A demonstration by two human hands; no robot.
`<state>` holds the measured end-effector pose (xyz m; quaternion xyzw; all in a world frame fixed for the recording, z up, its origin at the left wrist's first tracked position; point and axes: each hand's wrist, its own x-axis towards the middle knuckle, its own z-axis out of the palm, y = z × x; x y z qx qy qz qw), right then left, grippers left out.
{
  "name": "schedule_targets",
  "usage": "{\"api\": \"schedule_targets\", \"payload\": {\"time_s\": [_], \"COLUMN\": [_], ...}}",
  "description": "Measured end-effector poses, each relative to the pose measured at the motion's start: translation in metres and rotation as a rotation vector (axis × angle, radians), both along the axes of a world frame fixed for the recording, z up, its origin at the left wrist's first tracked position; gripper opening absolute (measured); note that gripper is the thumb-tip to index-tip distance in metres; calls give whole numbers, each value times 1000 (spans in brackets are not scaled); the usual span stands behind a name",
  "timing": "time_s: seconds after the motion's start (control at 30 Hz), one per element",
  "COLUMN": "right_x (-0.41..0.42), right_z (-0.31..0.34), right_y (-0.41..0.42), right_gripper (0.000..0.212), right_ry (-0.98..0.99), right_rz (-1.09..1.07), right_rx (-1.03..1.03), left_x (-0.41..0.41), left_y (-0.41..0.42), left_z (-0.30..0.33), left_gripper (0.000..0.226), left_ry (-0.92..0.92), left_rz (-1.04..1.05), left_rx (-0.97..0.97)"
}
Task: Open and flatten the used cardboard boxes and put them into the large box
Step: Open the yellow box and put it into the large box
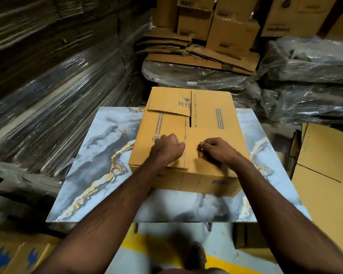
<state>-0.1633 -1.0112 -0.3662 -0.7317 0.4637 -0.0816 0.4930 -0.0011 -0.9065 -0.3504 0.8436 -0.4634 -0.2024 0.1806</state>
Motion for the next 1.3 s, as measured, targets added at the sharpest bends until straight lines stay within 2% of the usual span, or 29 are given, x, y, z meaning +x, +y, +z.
{"api": "schedule_targets", "payload": {"time_s": [0.07,0.23,0.4,0.5,0.6,0.73,0.87,1.03,1.2,1.3], "right_x": [10,50,87,91,90,92,90,95,87,83], "right_z": [8,7,-12,-34,-46,-49,-44,-47,-35,-20], "right_y": [-10,-58,-87,-89,-84,-88,-83,-76,-77,-72], "right_gripper": [35,23,31,30,22,13,25,53,47,52], "right_ry": [-17,-212,-345,-298,-232,-137,59,254,162,46], "right_rz": [-9,-271,-450,-470,-420,-267,-31,257,278,210], "right_rx": [25,-198,-194,-279,-410,-505,-670,-832,-880,-915], "left_x": [-5,-18,-15,-12,-8,5,38,58,68,76], "left_y": [-15,-45,-70,-81,-87,-91,-87,-79,-81,-84], "left_z": [-7,-24,-30,-36,-31,9,53,66,68,71], "left_gripper": [45,79,92,93,89,71,51,49,37,35], "left_ry": [-124,-196,-189,-230,-281,-353,-381,-296,-261,-228], "left_rz": [25,46,72,132,139,106,178,182,198,189], "left_rx": [22,173,258,252,282,213,93,29,-21,-38]}}
